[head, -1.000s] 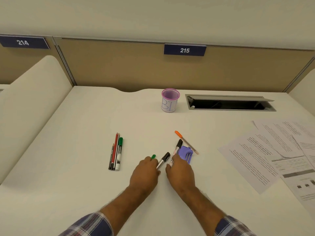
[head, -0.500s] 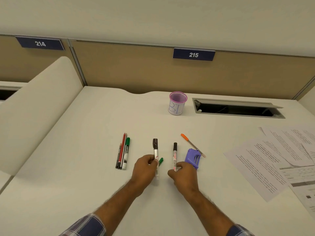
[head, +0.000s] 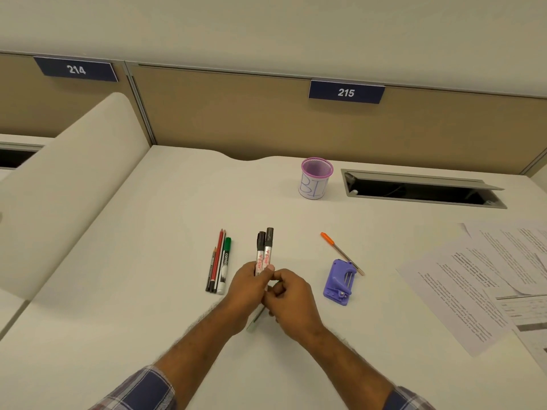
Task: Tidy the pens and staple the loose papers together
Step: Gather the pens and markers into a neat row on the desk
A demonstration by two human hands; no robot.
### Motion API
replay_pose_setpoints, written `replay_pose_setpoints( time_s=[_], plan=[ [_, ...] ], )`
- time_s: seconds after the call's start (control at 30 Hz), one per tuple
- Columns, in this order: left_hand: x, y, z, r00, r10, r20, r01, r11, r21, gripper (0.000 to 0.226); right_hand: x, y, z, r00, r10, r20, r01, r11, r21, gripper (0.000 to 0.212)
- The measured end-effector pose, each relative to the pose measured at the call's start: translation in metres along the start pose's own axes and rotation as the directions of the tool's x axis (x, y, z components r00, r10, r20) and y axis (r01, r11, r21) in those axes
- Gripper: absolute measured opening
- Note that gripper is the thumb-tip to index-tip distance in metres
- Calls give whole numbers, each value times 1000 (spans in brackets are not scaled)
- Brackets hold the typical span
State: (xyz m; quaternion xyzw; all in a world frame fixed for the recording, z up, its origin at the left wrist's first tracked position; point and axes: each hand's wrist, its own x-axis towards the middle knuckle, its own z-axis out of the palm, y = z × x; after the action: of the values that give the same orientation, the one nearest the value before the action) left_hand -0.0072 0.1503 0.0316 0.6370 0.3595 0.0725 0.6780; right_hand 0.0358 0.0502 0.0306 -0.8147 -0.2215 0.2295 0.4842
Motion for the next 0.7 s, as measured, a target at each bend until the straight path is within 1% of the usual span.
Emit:
replay_pose_setpoints(
  time_s=[0.1, 0.2, 0.27, 0.33, 0.4, 0.5, 0.53, 0.57, 0.63, 0.7],
  plan=[
    [3, 3, -18, 997, 8, -71, -8, 1000, 12, 21, 7, -6, 5, 999, -13, 45, 12, 999, 30, 22],
    [7, 4, -45, 983, 54, -174, -47, 998, 44, 15, 19, -9, 9, 998, -28, 57, 27, 999, 27, 27],
    [13, 4, -66, 966, 87, -243, -56, 990, 132, 14, 26, -9, 14, 998, -37, 53, 37, 999, -1, 31],
    [20, 5, -87, 944, 123, -305, -44, 966, 256, 11, 34, -9, 21, 997, -43, 72, 47, 997, -64, 34],
    [28, 3, -107, 927, 137, -350, -4, 935, 355, 9, 43, -11, 30, 991, -52, 124, 69, 987, -143, 39],
    [38, -7, -128, 912, 96, -398, 107, 882, 460, 13, 56, -14, 48, 973, -50, 226, 110, 959, -261, 51],
    [39, -11, -131, 907, 84, -412, 140, 863, 485, 14, 59, -16, 54, 966, -48, 255, 124, 949, -291, 52],
    [41, -14, -132, 900, 80, -429, 168, 844, 509, 16, 61, -17, 61, 959, -51, 278, 139, 941, -310, 49],
    [43, -16, -129, 882, 99, -461, 207, 797, 567, 21, 63, -18, 73, 950, -59, 307, 166, 928, -334, 35],
    [44, -15, -124, 874, 117, -471, 235, 747, 622, 22, 64, -18, 80, 950, -60, 307, 167, 926, -338, 32]
  ],
)
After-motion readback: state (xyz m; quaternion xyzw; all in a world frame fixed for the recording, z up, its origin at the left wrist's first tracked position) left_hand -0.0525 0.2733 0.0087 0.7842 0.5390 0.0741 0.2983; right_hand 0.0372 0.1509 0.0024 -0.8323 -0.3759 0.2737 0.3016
